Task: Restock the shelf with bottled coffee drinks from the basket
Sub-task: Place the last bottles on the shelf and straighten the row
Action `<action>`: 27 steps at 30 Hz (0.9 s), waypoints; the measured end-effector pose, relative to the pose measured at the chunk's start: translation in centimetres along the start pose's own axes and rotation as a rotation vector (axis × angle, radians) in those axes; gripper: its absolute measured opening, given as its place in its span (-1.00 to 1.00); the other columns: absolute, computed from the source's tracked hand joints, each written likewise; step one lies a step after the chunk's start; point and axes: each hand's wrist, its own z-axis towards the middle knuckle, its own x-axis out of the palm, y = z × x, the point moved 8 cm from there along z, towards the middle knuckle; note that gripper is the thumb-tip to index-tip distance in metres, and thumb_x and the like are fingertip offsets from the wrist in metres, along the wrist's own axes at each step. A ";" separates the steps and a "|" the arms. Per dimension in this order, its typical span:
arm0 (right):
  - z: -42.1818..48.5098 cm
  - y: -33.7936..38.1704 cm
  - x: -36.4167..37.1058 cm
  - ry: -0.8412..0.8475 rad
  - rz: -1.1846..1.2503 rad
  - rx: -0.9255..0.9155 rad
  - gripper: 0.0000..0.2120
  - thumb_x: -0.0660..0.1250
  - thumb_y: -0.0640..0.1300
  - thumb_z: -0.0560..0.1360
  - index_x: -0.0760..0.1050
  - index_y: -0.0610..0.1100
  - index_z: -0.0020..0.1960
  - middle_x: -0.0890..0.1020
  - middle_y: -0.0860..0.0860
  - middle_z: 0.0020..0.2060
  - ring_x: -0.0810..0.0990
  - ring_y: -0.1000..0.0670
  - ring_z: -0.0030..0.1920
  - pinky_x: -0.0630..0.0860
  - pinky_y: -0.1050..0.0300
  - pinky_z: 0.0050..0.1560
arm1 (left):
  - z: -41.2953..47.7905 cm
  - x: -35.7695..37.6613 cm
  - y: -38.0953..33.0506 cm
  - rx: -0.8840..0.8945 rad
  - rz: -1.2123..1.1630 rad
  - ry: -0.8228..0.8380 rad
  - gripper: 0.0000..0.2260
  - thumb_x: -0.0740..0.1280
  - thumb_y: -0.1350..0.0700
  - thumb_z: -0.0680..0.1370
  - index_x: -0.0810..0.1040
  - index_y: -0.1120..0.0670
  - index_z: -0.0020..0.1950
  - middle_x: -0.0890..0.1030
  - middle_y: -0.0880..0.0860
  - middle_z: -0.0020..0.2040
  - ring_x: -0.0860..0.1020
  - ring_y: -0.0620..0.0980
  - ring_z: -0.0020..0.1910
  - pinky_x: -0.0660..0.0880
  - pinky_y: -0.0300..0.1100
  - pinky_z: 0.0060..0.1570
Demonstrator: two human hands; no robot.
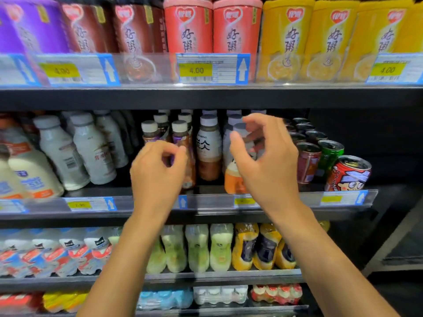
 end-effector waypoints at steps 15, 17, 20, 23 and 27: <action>-3.7 -3.1 16.5 0.542 -0.599 0.360 -0.42 0.35 0.31 0.45 0.62 -0.25 -0.01 0.67 -0.22 -0.02 0.61 -0.26 0.05 0.43 0.03 -0.14 | 3.7 1.7 11.2 -0.254 0.297 0.582 -0.45 0.56 -0.15 0.35 0.45 0.14 0.14 0.62 0.19 -0.01 0.58 0.19 0.02 0.38 -0.12 -0.15; -3.7 -3.2 16.8 0.544 -0.597 0.355 -0.46 0.36 0.29 0.46 0.61 -0.23 -0.06 0.66 -0.20 -0.07 0.61 -0.26 0.02 0.41 0.04 -0.16 | 3.8 1.8 10.9 -0.222 0.243 0.563 -0.38 0.58 -0.09 0.34 0.40 0.10 0.26 0.63 0.18 0.11 0.59 0.20 0.09 0.39 -0.14 -0.12; -4.0 -3.5 16.8 0.533 -0.514 0.387 -0.56 0.38 0.26 0.46 0.47 -0.13 -0.24 0.55 -0.07 -0.29 0.61 -0.19 -0.13 0.38 0.11 -0.24 | 3.6 1.9 11.5 -0.258 0.118 0.570 -0.40 0.59 -0.03 0.35 0.43 0.04 0.29 0.63 0.06 0.07 0.56 0.06 -0.02 0.40 -0.18 -0.10; -4.0 -3.7 16.5 0.530 -0.442 0.395 -0.64 0.43 0.15 0.45 0.39 -0.10 -0.22 0.51 0.00 -0.30 0.57 -0.14 -0.18 0.41 0.11 -0.23 | 3.8 2.1 12.1 -0.253 0.045 0.593 -0.40 0.59 0.01 0.35 0.45 0.00 0.33 0.61 0.02 0.02 0.57 0.03 -0.01 0.42 -0.18 -0.07; -4.0 -3.1 15.7 0.493 -0.568 0.330 -0.54 0.39 0.30 0.42 0.40 -0.09 -0.18 0.49 0.00 -0.28 0.48 -0.12 -0.22 0.42 0.06 -0.23 | 3.9 2.5 12.7 -0.244 0.016 0.621 -0.37 0.59 0.03 0.36 0.43 0.00 0.37 0.59 0.00 0.02 0.59 0.04 0.01 0.44 -0.19 -0.06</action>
